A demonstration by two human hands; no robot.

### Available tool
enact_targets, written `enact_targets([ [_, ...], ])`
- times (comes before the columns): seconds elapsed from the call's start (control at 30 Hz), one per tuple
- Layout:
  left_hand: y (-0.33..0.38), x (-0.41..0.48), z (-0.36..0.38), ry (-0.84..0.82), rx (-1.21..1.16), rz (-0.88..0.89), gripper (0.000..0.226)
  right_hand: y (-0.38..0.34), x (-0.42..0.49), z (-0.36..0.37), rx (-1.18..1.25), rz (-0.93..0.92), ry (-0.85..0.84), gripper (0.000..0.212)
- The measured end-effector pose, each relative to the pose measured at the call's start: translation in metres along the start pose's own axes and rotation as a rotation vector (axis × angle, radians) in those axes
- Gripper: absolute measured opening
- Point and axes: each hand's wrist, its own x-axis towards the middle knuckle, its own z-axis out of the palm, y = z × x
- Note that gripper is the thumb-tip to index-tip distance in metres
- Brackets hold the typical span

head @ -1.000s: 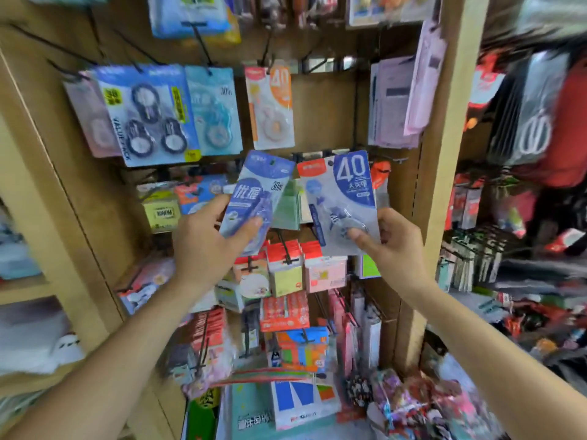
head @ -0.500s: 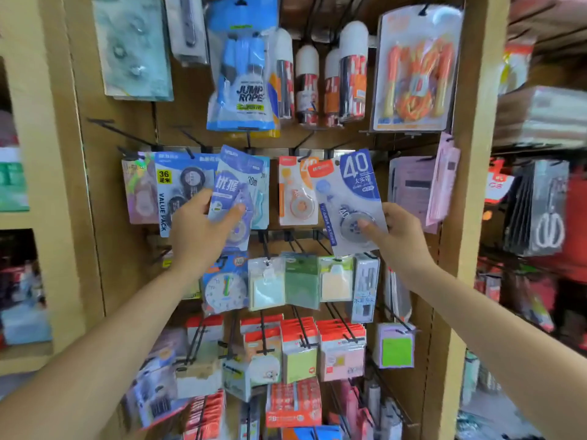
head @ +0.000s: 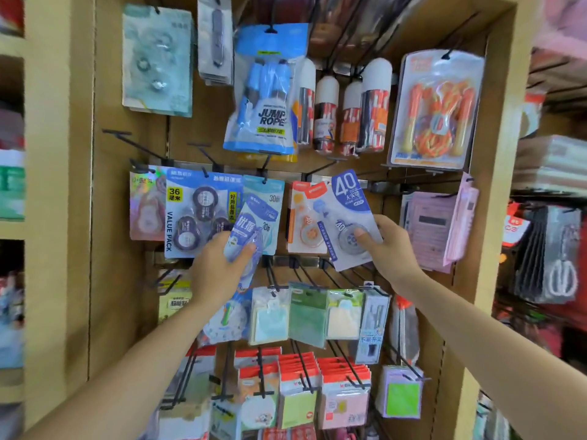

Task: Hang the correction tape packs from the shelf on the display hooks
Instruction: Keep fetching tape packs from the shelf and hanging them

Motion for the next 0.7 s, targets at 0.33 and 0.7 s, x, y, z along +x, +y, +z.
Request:
enact_targets([
  [0.33, -0.015, 0.000, 0.004, 0.034, 0.195, 0.080, 0.046, 0.018, 0.009, 0.018, 0.157, 0.011, 0.038, 0.023],
  [0.7, -0.016, -0.003, 0.005, 0.040, 0.233, 0.103, 0.044, 0.038, 0.030, 0.037, 0.010, 0.165, 0.008, 0.033],
])
